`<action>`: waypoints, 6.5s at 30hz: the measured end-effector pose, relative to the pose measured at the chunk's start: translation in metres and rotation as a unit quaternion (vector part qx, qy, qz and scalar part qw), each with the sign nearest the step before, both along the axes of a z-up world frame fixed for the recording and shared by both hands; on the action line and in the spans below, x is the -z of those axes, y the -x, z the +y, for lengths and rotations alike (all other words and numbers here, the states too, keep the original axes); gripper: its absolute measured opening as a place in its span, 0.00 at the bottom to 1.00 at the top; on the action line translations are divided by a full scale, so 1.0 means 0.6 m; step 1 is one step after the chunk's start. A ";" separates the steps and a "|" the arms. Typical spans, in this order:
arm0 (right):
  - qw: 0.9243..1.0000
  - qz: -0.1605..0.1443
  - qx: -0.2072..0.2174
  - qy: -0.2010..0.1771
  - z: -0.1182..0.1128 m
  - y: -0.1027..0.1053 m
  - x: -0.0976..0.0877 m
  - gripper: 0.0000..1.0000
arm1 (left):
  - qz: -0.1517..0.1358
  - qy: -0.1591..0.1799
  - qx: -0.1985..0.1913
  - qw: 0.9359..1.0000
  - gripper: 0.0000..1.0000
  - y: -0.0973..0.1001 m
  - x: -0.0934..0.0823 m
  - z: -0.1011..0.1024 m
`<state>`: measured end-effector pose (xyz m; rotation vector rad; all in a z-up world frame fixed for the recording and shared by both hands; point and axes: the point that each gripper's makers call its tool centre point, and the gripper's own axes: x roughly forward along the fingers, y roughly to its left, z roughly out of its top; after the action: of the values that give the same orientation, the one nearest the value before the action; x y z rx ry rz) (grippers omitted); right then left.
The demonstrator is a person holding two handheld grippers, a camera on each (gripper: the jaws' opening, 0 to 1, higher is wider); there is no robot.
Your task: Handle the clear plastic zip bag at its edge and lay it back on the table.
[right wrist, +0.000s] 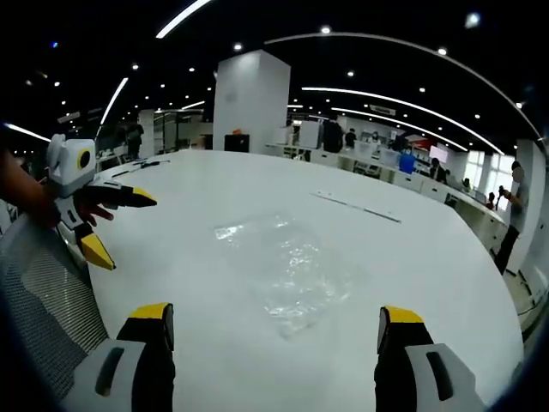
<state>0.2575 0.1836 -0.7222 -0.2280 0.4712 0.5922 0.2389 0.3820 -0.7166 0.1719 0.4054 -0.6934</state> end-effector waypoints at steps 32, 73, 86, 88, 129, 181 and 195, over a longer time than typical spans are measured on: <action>1.000 0.005 -0.013 0.021 0.001 0.006 -0.008 0.92 | -0.008 -0.014 0.016 1.000 0.93 0.010 -0.014 -0.019; 0.959 -0.006 -0.185 0.216 -0.058 -0.023 -0.007 0.68 | -0.011 -0.019 0.038 0.999 0.93 0.018 -0.014 -0.029; 0.919 0.007 -0.273 0.286 -0.063 -0.032 0.014 0.51 | -0.007 -0.023 0.047 0.999 0.90 0.019 -0.005 -0.030; 0.912 0.007 -0.290 0.290 -0.060 -0.031 0.013 0.46 | -0.004 -0.023 0.049 0.999 0.89 0.022 -0.005 -0.032; 0.673 -0.047 -0.544 0.499 -0.027 -0.048 0.074 0.06 | 0.022 -0.041 0.084 0.995 0.69 0.043 0.020 -0.045; 0.831 0.047 -0.497 0.247 0.174 0.072 0.065 0.00 | -0.015 -0.081 0.152 0.985 0.60 0.072 0.010 -0.085; 0.835 0.053 -0.503 0.219 0.224 0.101 0.055 0.00 | -0.046 -0.146 0.233 0.960 0.39 0.097 0.018 -0.105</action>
<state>0.1968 0.3178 -0.7553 -0.9203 0.5769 1.5379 0.1806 0.3189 -0.7276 0.5908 0.3791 -1.0841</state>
